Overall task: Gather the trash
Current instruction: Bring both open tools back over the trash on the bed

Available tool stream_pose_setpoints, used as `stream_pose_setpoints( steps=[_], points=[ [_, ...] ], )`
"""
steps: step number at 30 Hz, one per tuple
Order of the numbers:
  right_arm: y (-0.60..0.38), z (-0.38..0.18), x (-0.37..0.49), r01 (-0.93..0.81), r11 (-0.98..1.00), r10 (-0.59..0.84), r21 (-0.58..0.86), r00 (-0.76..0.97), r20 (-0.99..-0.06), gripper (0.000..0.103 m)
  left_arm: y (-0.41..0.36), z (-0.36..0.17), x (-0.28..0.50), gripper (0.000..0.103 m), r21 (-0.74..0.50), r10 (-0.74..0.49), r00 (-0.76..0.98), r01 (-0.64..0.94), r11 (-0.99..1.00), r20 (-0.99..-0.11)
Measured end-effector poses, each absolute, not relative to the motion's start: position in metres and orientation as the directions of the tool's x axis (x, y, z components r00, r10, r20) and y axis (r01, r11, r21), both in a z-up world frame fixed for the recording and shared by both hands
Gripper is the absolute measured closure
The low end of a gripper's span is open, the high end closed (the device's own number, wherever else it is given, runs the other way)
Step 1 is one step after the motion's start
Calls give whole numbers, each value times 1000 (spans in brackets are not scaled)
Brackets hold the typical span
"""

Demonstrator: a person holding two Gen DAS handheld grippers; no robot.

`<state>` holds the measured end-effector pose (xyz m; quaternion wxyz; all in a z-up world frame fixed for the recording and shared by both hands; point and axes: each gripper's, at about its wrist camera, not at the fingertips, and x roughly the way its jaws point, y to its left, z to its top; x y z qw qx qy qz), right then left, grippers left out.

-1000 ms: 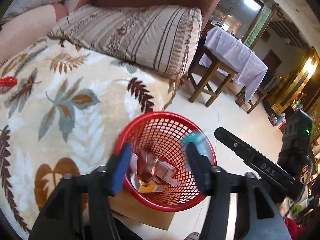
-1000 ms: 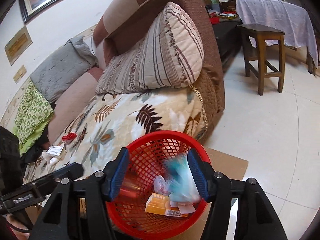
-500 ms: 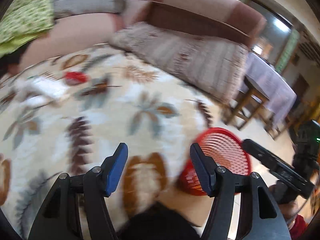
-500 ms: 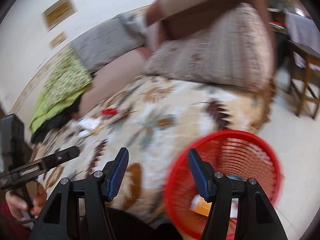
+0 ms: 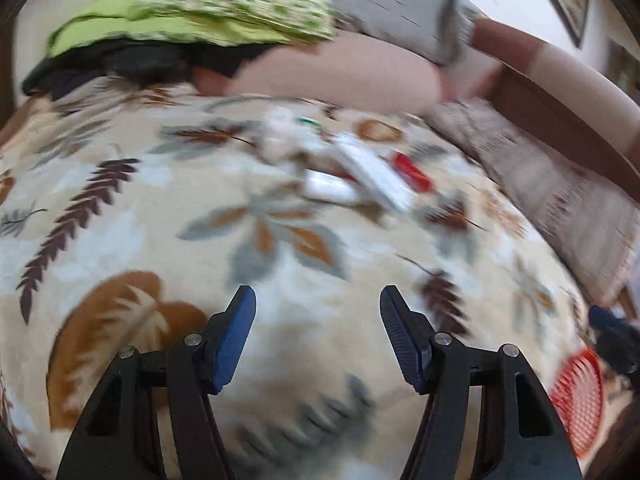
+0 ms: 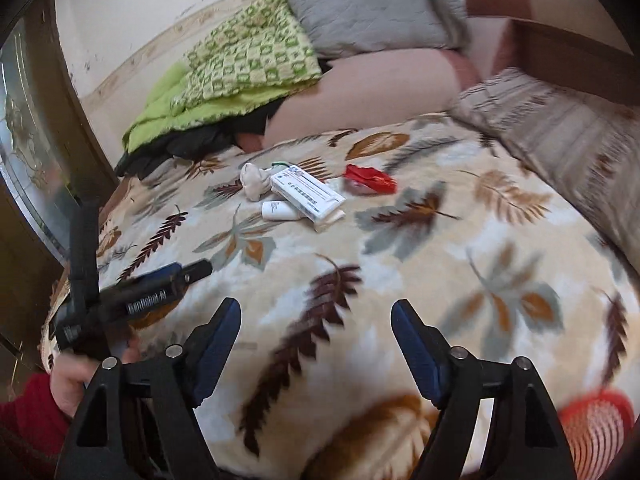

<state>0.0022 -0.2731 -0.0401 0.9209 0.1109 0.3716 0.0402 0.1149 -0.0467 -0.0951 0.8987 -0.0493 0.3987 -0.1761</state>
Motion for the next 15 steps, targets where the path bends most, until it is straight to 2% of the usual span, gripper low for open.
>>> stream_pose_setpoints(
  steps=[6, 15],
  points=[
    [-276, -62, 103, -75, 963, 244, 259, 656, -714, 18, -37, -121, 142, 40, -203, -295, 634, 215, 955, -715],
    [-291, -106, 246, -36, 936, 295, 349, 620, -727, 18, -27, -134, 153, 40, -183, -237, 636, 151, 972, -734]
  ],
)
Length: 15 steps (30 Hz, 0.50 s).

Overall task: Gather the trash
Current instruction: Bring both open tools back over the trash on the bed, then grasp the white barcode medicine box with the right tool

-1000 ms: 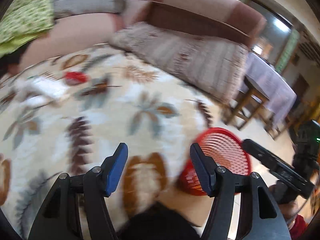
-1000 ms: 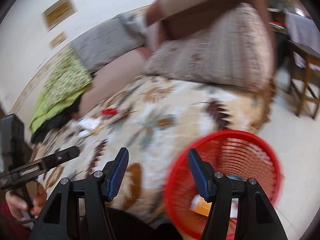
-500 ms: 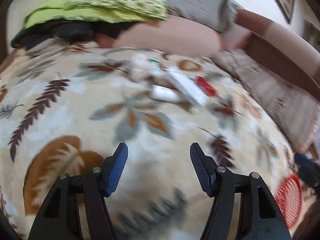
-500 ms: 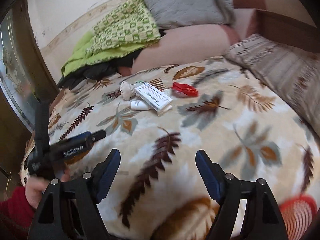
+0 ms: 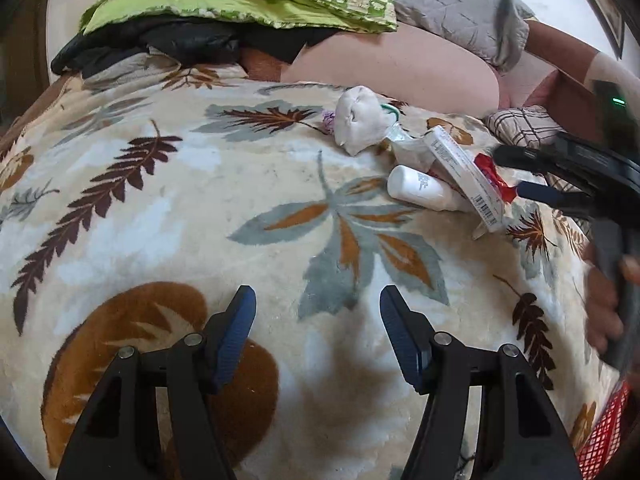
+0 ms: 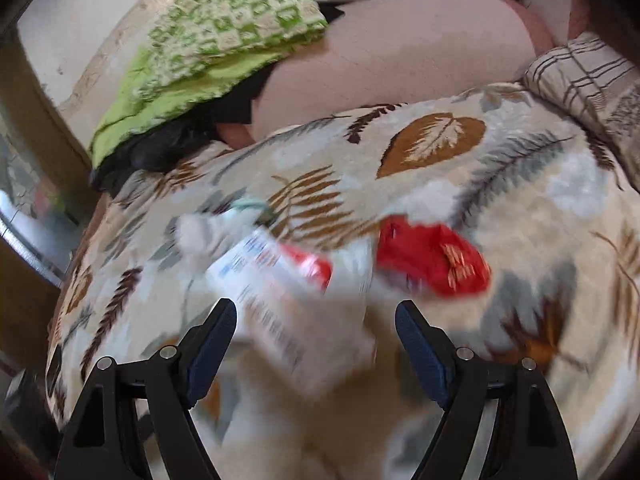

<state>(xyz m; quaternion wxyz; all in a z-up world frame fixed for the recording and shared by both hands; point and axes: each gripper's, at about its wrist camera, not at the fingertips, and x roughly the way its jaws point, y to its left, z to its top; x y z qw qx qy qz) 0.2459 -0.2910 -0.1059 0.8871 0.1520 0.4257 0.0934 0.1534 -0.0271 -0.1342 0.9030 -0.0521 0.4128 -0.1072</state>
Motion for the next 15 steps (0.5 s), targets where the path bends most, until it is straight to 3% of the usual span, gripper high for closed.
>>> stream_pose_setpoints(
  steps=[4, 8, 11, 13, 15],
  points=[
    [-292, -122, 271, -56, 877, 424, 478, 560, -712, 18, -25, -136, 156, 40, -186, -232, 632, 140, 973, -739],
    [-269, -115, 254, -145, 857, 486, 494, 546, -682, 17, -20, -136, 158, 40, -203, -233, 635, 120, 972, -736],
    [-240, -114, 245, -198, 902, 428, 383, 523, -737, 15, -17, -134, 157, 40, -208, -225, 643, 103, 973, -732],
    [-224, -118, 243, -184, 957, 289, 225, 528, -799, 15, -17, -134, 156, 40, -206, -222, 644, 101, 973, -732],
    [-216, -121, 240, -191, 971, 225, 143, 533, -816, 20, -16, -134, 156, 40, -204, -218, 645, 98, 974, -732]
  ],
)
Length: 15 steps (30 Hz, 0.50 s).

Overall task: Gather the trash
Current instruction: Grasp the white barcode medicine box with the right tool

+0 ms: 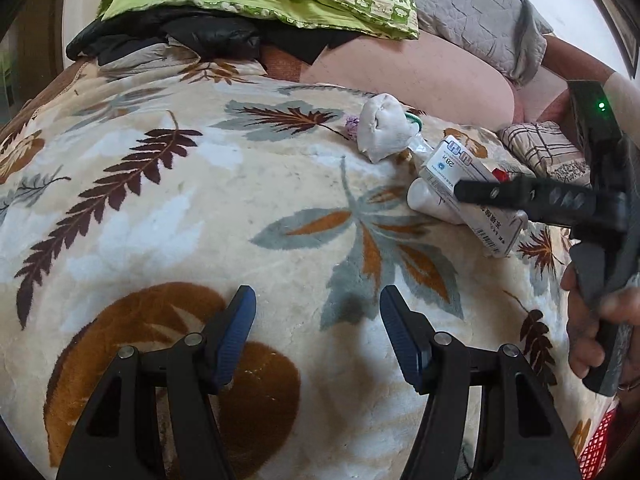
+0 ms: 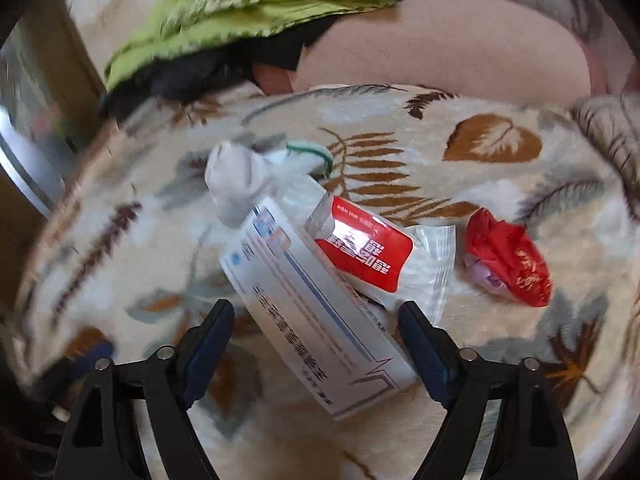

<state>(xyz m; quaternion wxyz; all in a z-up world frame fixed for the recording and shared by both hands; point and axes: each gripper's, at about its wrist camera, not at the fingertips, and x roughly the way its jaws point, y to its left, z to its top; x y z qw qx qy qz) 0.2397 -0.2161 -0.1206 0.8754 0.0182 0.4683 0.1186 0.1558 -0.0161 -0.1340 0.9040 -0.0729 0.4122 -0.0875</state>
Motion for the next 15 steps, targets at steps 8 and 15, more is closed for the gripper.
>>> stream_pose_setpoints(
  steps=[8, 15],
  points=[
    [-218, -118, 215, -168, 970, 236, 173, 512, -826, 88, -18, -135, 156, 40, -191, -211, 645, 101, 976, -734],
    [-264, -97, 143, 176, 865, 232, 470, 690, -685, 89, -35, -132, 154, 40, -218, -306, 618, 215, 952, -724]
  ],
)
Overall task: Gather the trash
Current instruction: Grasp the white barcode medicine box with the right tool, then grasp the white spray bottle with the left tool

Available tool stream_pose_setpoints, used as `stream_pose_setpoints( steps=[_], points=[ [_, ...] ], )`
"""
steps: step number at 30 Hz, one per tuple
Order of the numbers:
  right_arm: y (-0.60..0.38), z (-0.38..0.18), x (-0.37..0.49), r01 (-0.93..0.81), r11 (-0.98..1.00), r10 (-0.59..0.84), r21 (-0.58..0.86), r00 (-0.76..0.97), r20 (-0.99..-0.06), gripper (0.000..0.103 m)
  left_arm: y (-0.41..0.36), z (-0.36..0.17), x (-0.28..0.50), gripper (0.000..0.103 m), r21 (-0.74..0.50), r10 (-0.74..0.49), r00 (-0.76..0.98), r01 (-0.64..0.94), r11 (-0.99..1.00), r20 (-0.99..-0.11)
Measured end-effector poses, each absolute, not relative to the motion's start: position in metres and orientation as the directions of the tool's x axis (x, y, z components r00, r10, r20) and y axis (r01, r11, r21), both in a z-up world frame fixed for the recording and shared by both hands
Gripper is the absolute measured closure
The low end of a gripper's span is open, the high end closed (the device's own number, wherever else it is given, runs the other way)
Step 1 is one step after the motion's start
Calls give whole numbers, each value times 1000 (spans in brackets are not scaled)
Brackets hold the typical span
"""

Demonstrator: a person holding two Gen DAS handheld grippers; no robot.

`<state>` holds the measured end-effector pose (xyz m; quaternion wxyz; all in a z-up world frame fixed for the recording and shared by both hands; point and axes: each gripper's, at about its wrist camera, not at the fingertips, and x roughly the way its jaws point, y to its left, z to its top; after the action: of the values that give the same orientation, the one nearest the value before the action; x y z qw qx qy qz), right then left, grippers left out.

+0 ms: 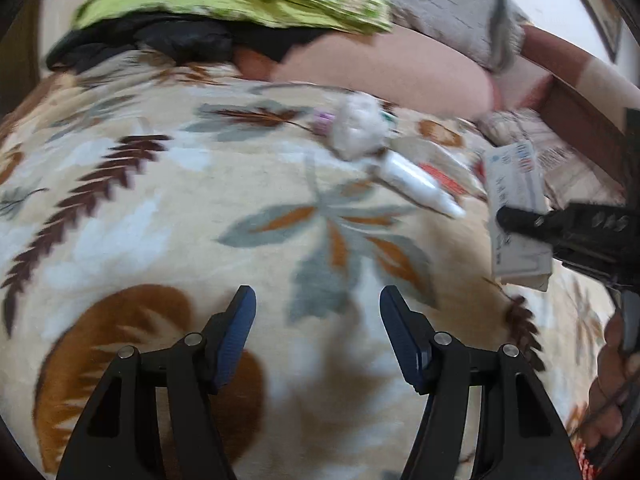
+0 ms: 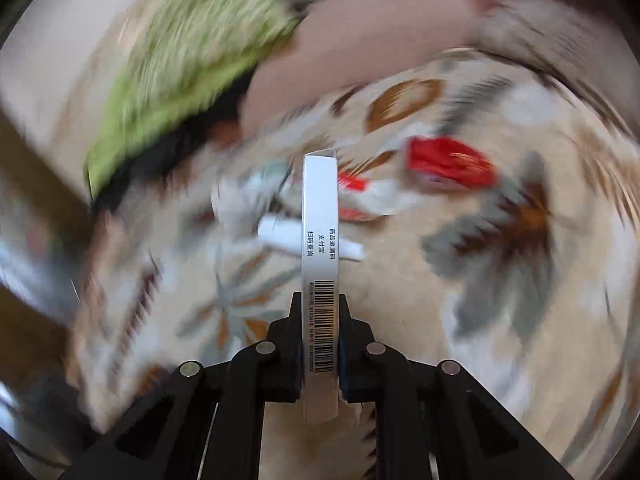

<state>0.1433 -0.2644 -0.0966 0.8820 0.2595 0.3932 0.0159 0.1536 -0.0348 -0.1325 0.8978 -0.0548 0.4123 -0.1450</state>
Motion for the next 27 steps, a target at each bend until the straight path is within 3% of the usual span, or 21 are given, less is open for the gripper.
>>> stream_pose_setpoints(
  steps=[3, 9, 11, 17, 21, 27],
  points=[
    [-273, -93, 117, 251, 851, 135, 461, 744, -654, 89, -47, -123, 151, 40, -203, -342, 621, 286, 937, -705],
    [-287, -84, 101, 243, 859, 62, 452, 825, -561, 89, -76, -94, 178, 40, -222, -452, 564, 429, 876, -691],
    [-290, -82, 100, 251, 857, 36, 449, 841, -540, 89, -91, -86, 201, 40, -172, -437, 575, 457, 873, -691],
    [-307, -84, 100, 259, 830, 51, 493, 846, -531, 89, -134, -90, 270, 41, -87, -429, 525, 553, 828, -735],
    [-307, -87, 102, 244, 832, 72, 498, 843, -533, 89, -151, -102, 310, 41, -169, -475, 425, 582, 796, -771],
    [-309, -90, 104, 231, 828, 93, 511, 842, -532, 89, -154, -119, 318, 41, -189, -464, 336, 606, 773, -819]
  ],
)
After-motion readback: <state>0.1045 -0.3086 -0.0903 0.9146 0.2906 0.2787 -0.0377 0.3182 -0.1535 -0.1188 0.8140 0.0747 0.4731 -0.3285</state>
